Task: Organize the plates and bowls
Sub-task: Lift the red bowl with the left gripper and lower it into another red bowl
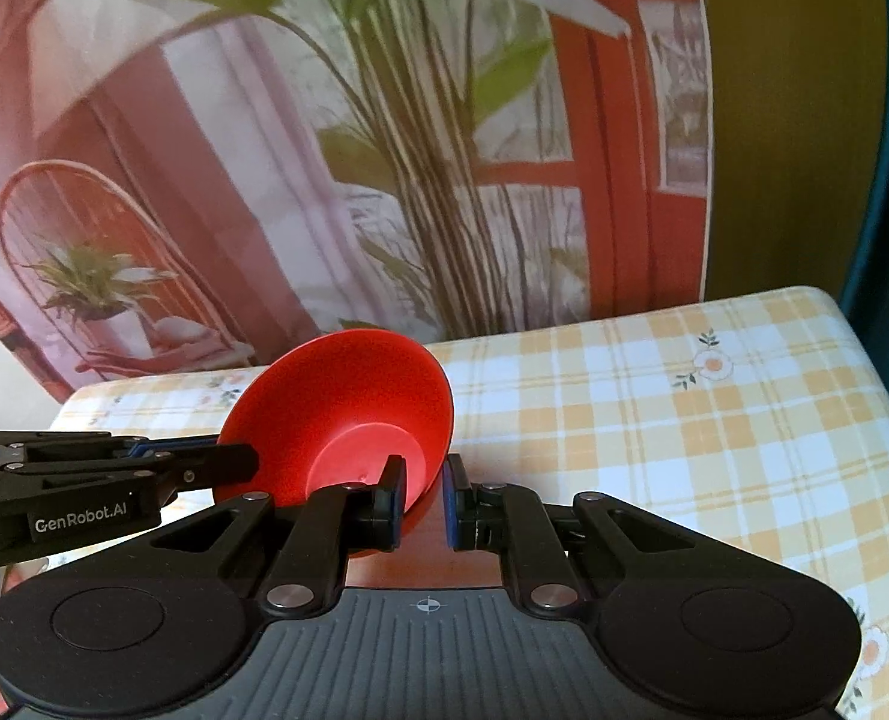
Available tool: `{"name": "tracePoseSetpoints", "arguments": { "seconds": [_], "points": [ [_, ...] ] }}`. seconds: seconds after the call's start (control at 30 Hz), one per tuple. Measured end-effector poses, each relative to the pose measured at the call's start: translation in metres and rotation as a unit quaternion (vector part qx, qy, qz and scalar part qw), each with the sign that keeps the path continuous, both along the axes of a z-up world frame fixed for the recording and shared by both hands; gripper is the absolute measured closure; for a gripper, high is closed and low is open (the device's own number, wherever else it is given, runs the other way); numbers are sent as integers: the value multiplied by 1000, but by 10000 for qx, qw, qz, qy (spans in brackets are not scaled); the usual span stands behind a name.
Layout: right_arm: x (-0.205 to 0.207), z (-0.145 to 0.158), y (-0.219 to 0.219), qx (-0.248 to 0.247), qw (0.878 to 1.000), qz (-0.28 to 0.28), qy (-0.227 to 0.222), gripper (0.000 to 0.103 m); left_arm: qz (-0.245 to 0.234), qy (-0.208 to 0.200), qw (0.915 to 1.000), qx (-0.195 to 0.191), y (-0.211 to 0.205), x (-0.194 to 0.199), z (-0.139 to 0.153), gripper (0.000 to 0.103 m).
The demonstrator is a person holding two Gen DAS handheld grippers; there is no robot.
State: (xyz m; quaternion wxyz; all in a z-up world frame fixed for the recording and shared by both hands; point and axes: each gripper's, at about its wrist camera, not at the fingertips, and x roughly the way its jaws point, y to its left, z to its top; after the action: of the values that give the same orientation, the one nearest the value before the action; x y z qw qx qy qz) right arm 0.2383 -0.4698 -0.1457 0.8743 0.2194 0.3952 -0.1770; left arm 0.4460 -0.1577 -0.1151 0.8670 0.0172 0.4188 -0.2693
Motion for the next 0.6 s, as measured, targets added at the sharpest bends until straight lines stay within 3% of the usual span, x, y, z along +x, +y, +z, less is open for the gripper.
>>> {"name": "tracePoseSetpoints", "arguments": {
  "seconds": [0.23,0.6],
  "points": [
    [-17,9,33,-31,9999,102,24,90,65,-32,10000,-15,22,-38,8,88],
    [-33,-10,70,-20,9997,143,198,89,83,-15,9997,230,41,-67,-9,88]
  ]
}}
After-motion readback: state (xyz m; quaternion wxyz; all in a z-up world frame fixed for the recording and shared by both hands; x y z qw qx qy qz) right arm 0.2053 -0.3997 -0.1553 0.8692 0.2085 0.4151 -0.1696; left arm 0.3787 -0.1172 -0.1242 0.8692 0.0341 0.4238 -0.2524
